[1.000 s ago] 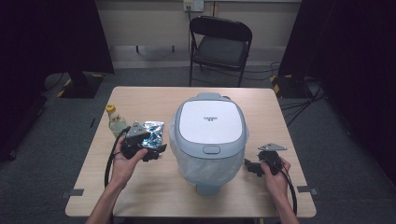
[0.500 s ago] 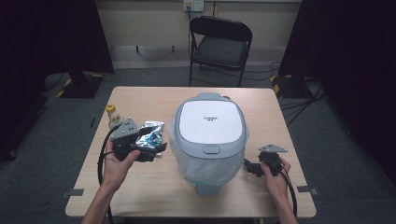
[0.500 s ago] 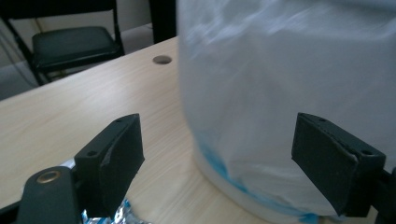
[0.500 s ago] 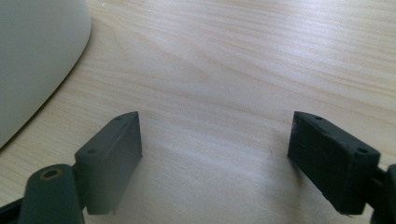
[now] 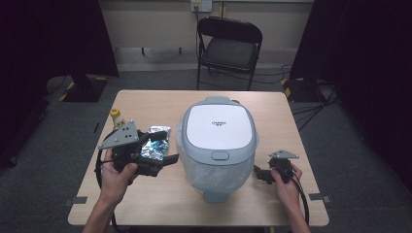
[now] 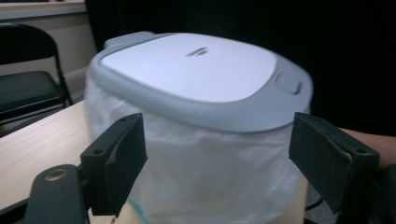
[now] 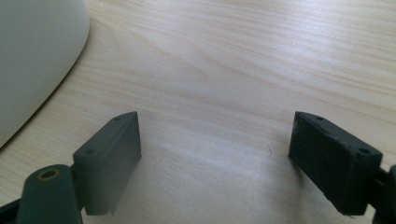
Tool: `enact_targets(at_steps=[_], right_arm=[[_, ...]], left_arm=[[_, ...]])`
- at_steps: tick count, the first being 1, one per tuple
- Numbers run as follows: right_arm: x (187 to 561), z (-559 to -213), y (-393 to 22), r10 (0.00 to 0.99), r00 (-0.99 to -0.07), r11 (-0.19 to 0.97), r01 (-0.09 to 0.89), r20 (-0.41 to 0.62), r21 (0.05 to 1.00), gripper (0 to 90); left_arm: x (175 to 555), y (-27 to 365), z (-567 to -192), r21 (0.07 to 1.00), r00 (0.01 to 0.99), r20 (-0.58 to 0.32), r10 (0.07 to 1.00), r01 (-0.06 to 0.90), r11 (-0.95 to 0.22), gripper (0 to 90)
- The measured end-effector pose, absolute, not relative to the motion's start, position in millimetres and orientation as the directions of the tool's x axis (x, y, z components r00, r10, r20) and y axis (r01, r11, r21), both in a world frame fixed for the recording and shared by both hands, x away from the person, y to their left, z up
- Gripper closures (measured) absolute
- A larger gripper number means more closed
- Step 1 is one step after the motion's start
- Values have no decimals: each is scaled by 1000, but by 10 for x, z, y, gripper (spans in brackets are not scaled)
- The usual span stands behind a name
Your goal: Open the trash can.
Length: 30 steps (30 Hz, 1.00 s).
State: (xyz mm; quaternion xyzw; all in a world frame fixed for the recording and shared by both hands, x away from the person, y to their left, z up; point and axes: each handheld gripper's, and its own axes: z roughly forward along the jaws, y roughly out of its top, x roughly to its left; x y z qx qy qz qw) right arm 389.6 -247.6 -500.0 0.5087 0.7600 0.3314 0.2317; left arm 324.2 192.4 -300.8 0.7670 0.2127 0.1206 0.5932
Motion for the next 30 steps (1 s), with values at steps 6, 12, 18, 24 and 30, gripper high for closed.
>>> enact_targets(at_steps=[6, 12, 18, 24, 30], right_arm=[[3894, -5000, -2477, 927, -376, 265, 620, -18, 739, 157], [3894, -5000, -2477, 927, -376, 265, 620, -17, 739, 157], [3894, -5000, -2477, 927, -376, 266, 619, -18, 739, 157], [3894, -5000, -2477, 927, -375, 265, 620, -17, 738, 157], [3894, -5000, -2477, 927, -375, 265, 620, -18, 739, 157]], left_arm=[[3164, 1779, -2844, 977, 901, -59, 430, 141, -161, 193], [3124, 1488, -2775, 970, 947, -39, 320, 112, -215, 245], [3097, 1189, -2816, 956, 963, -21, 269, 98, -276, 250], [3107, 955, -2877, 942, 974, -22, 224, 96, -323, 256], [3080, 860, -2864, 936, 981, -22, 191, 88, -342, 291]])
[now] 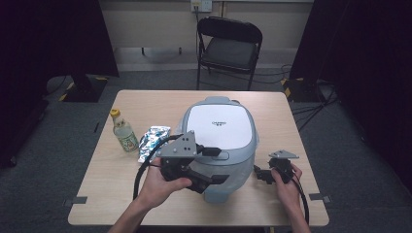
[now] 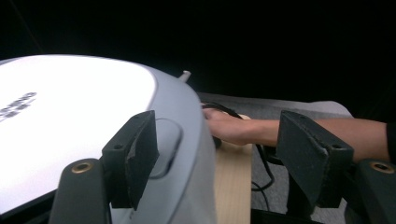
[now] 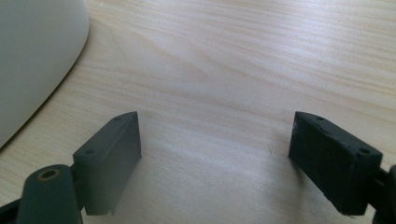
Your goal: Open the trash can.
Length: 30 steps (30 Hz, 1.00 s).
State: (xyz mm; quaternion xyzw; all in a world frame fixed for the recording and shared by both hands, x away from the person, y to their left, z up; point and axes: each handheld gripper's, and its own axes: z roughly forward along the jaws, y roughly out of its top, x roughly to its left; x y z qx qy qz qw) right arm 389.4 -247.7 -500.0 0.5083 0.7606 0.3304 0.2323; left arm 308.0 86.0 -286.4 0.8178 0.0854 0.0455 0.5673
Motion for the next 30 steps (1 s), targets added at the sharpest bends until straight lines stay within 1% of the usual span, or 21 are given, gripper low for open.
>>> enact_targets(at_steps=[5, 6, 9, 11, 12, 15, 21, 24, 26, 28, 30], right_arm=[[3894, -5000, -2477, 927, -376, 265, 620, -18, 739, 157], [3894, -5000, -2477, 927, -376, 265, 620, -18, 739, 157], [3894, -5000, -2477, 927, -375, 265, 620, -18, 739, 157], [3894, -5000, -2477, 927, -376, 265, 620, -17, 739, 157], [3894, -5000, -2477, 927, -376, 265, 620, -18, 739, 157], [3895, -5000, -2474, 928, -373, 261, 621, -15, 739, 157], [3894, -5000, -2477, 927, -375, 265, 620, -17, 739, 157], [3894, -5000, -2477, 927, -375, 265, 620, -17, 739, 157], [3894, -5000, -2477, 927, -376, 266, 620, -18, 739, 157], [3894, -5000, -2474, 928, -372, 261, 621, -15, 739, 157], [3894, -5000, -2474, 928, -373, 261, 621, -15, 739, 157]], left_arm=[[3070, 828, -2867, 932, 983, 4, 182, 62, -356, 277], [3073, 827, -2867, 933, 984, -9, 180, 73, -352, 276], [3073, 826, -2873, 929, 986, -2, 168, 64, -364, 276], [3060, 816, -2886, 929, 988, -21, 152, 76, -363, 277], [3058, 813, -2885, 930, 987, -36, 159, 91, -355, 283], [3057, 813, -2880, 928, 986, -30, 166, 90, -363, 295], [3111, 869, -2898, 943, 986, -65, 156, 112, -313, 294], [3130, 917, -2892, 944, 981, -64, 181, 118, -307, 261], [3140, 951, -2911, 952, 979, -76, 191, 128, -278, 229], [3147, 995, -2933, 956, 976, -71, 204, 124, -265, 231], [3157, 1058, -2944, 959, 971, -88, 222, 143, -245, 231]])
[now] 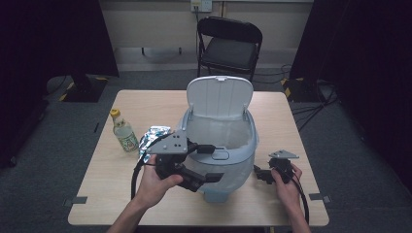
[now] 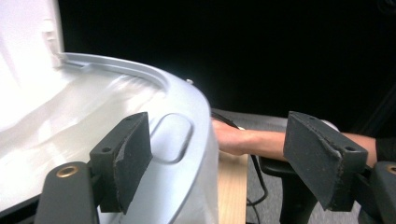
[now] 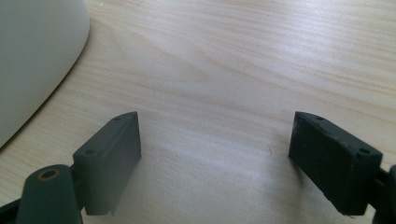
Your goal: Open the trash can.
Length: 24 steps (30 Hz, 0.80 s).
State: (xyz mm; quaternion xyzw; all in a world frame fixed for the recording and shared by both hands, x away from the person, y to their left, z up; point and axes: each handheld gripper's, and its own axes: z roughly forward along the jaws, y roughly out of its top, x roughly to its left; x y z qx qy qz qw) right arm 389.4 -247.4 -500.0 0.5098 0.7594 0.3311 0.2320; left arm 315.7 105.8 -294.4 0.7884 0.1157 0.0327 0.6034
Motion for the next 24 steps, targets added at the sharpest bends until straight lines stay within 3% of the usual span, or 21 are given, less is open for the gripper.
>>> enact_targets(at_steps=[10, 24], right_arm=[[3894, -5000, -2477, 927, -375, 265, 620, -18, 739, 157], [3894, -5000, -2477, 927, -376, 265, 620, -18, 739, 157]], left_arm=[[3195, 1520, -2930, 976, 928, -113, 354, 170, -134, 249], [3456, 2241, -3200, 951, 786, -177, 592, 292, -103, 235]])
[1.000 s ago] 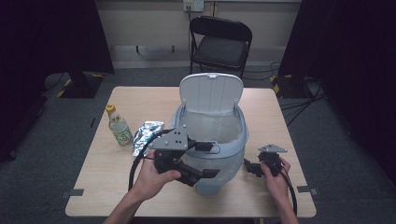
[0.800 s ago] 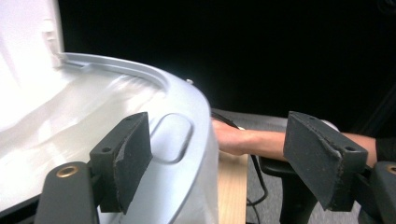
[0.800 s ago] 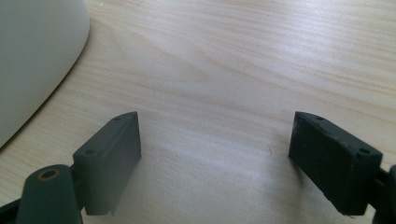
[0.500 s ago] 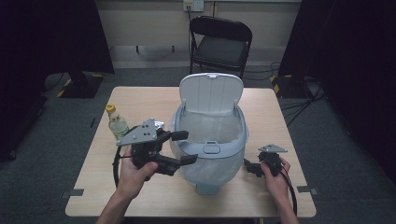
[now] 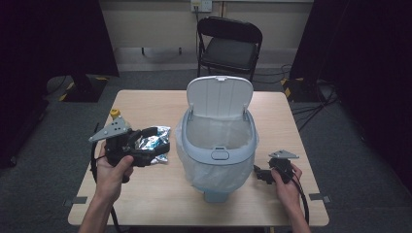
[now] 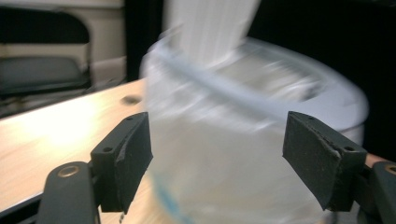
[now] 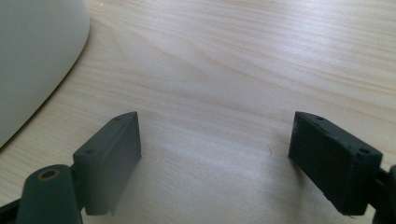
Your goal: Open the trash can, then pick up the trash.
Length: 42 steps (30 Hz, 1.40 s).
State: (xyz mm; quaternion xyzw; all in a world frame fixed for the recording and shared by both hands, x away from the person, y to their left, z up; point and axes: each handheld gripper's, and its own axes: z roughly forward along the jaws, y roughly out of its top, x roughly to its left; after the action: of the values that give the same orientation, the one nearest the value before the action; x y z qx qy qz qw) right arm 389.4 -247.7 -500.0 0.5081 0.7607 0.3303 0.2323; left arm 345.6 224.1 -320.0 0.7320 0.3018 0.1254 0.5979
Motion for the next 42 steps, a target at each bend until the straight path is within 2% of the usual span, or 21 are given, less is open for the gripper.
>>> enact_targets(at_steps=[7, 11, 14, 19, 25, 32, 34, 36, 38, 42], right_arm=[[3894, -5000, -2477, 927, -375, 265, 620, -17, 739, 157], [3894, -5000, -2477, 927, -375, 265, 620, -17, 739, 157], [3895, -5000, -2474, 928, -373, 261, 621, -15, 739, 157], [3895, -5000, -2474, 928, -373, 261, 620, -15, 739, 157], [3895, -5000, -2475, 927, -374, 262, 620, -15, 739, 157], [3897, -4999, -2477, 926, -377, 263, 620, -14, 739, 156], [3898, -5000, -2477, 926, -377, 263, 620, -13, 739, 156], [3898, -4999, -2477, 926, -377, 263, 620, -13, 739, 156], [3898, -4999, -2477, 926, -377, 263, 620, -13, 739, 156], [3898, -4999, -2477, 926, -377, 263, 620, -13, 739, 156]], left_arm=[[3603, 2430, -3459, 920, 708, -171, 686, 364, -146, 233], [3757, 2463, -3774, 872, 656, -216, 724, 463, -160, 236], [3862, 2415, -3918, 841, 637, -211, 741, 504, -194, 223], [3967, 2376, -4097, 822, 609, -168, 775, 521, -232, 198], [4052, 2351, -4296, 797, 571, -158, 806, 556, -237, 206], [4114, 2319, -4417, 799, 557, -115, 822, 544, -257, 206], [4148, 2316, -4446, 795, 559, -97, 824, 541, -274, 246], [4221, 2325, -4508, 773, 543, -133, 829, 581, -256, 259], [4263, 2339, -4563, 755, 540, -132, 831, 598, -269, 295], [4287, 2319, -4608, 741, 527, -149, 837, 619, -258, 303]])
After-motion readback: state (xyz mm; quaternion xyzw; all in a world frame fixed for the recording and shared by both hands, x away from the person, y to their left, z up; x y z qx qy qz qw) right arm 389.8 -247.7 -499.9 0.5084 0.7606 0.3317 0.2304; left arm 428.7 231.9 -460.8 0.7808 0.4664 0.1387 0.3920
